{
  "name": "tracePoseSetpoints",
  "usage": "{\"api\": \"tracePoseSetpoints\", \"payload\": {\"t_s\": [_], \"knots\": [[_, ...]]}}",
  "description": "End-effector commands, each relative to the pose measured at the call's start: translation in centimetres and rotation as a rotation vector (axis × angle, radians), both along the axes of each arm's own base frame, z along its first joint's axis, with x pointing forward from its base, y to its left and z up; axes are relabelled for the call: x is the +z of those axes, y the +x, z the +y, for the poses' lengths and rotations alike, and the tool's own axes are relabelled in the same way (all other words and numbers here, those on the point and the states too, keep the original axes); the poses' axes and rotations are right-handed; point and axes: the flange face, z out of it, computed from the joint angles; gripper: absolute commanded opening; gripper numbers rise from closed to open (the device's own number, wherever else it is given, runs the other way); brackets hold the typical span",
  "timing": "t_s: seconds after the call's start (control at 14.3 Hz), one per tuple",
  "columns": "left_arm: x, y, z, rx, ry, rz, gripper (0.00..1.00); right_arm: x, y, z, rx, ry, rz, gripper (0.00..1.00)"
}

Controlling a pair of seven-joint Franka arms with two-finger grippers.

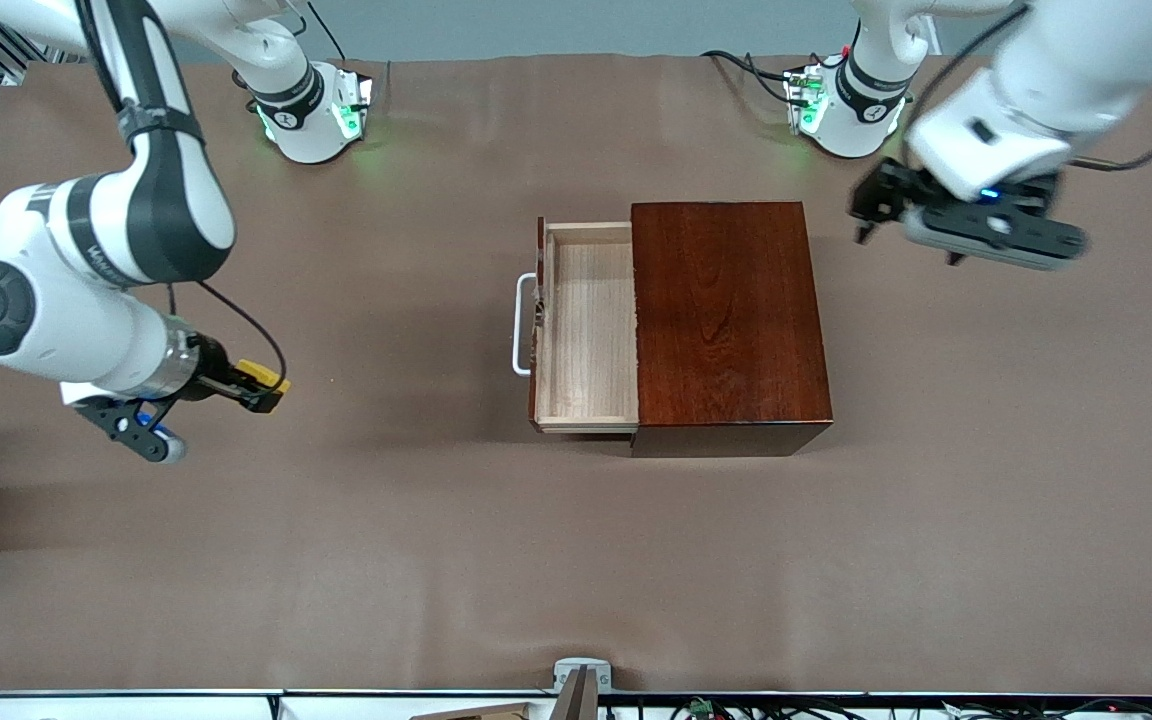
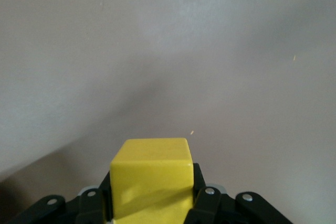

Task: Open drawer, take yellow block, close drawer
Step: 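Carry the cube away with the right gripper while the left gripper approaches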

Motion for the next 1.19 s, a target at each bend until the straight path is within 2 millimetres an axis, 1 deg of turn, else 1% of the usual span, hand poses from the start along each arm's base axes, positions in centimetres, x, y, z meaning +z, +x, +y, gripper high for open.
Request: {"api": "tracePoseSetpoints", "payload": {"t_s": [0.0,0.07,0.14,0.21,0.28,0.35,0.49,0.56,0.63,0.7,0.77,0.91,0.98,1.12], "knots": [[0.1,-1.5,-3.9,-0.091,0.003,-0.015,1.0,-2.4,1.2,-4.1,0.1,0.01,-0.018,0.0],[-0.3,-2.2,-5.9,-0.134,-0.005,-0.009,1.0,-3.7,1.6,-5.9,0.136,0.012,-0.025,0.0],[-1.1,-2.5,-7.8,-0.174,-0.017,0.004,1.0,-5.1,1.9,-7.8,0.175,0.015,-0.036,0.0],[-1.1,-3.0,-9.9,-0.217,-0.036,0.003,1.0,-6.7,2.0,-9.4,0.209,0.015,-0.047,0.0],[-1.8,-3.0,-11.6,-0.259,-0.053,0.018,1.0,-7.9,1.9,-10.7,0.249,0.014,-0.065,0.0],[-2.4,-3.7,-14.3,-0.326,-0.075,0.026,1.0,-9.9,1.8,-11.4,0.279,0.01,-0.076,0.0],[-3.4,-4.3,-18.0,-0.423,-0.12,0.014,1.0,-13.3,1.7,-13.3,0.334,-0.003,-0.104,0.0],[-4.4,-4.5,-20.1,-0.487,-0.149,0.002,1.0,-14.9,1.6,-14.5,0.364,-0.005,-0.105,0.0],[-4.9,-4.5,-22.1,-0.552,-0.185,-0.023,1.0,-15.8,1.5,-14.8,0.388,-0.004,-0.101,0.0],[-5.9,-4.7,-23.9,-0.613,-0.212,-0.035,1.0,-16.6,1.5,-15.1,0.4,-0.003,-0.093,0.0],[-7.3,-5.2,-26.3,-0.677,-0.238,-0.045,1.0,-17.5,1.4,-15.2,0.402,-0.001,-0.084,0.0],[-10.5,-5.7,-30.8,-0.784,-0.273,-0.118,1.0,-19.4,1.6,-15.3,0.402,-0.01,-0.089,0.0],[-12.3,-6.1,-32.9,-0.816,-0.277,-0.137,1.0,-20.4,1.6,-15.5,0.4,-0.015,-0.091,0.0],[-16.0,-7.3,-36.4,-0.905,-0.25,-0.167,1.0,-21.6,1.7,-15.6,0.398,-0.022,-0.098,0.0]]}}
